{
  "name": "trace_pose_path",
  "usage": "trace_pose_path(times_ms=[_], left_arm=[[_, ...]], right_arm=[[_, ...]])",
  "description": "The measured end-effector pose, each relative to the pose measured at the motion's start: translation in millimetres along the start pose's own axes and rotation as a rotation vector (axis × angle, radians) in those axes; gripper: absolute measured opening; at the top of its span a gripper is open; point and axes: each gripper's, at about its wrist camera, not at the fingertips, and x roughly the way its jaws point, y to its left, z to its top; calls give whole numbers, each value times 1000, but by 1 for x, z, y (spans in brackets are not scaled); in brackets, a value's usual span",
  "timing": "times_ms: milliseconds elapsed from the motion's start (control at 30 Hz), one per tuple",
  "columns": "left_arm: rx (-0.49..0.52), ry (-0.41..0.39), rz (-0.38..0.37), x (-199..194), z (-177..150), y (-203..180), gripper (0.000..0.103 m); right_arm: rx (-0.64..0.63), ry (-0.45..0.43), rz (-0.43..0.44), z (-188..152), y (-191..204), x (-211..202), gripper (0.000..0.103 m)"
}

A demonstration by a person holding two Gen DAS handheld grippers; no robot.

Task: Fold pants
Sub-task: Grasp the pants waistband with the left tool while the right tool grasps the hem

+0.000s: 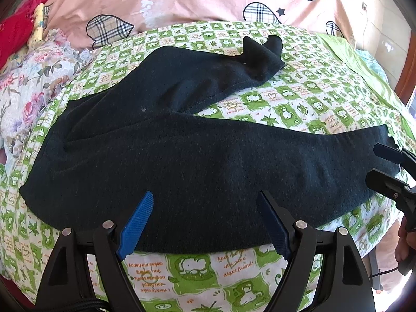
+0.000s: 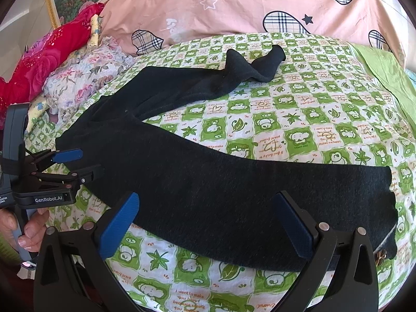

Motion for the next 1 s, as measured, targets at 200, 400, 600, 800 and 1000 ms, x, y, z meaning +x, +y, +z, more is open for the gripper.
trace_pose_path(times_ms=[200,400,600,800,1000], left_arm=[[3,-8,-1,3,12,1,82],[26,-23,7,6,29,2,82],[42,-34,6,11,53,3,82],[73,-37,-3,21,81,1,82],[125,-46,-17,34,119,-1,83]], right_arm=[[12,-7,9,11,-8,3,103],[32,-24,27,31,-23,6,103],[31,-44,38,58,-35,10,103],[30,-36,58,88,-50,21,103],[44,-30,87,126,-68,40,103]])
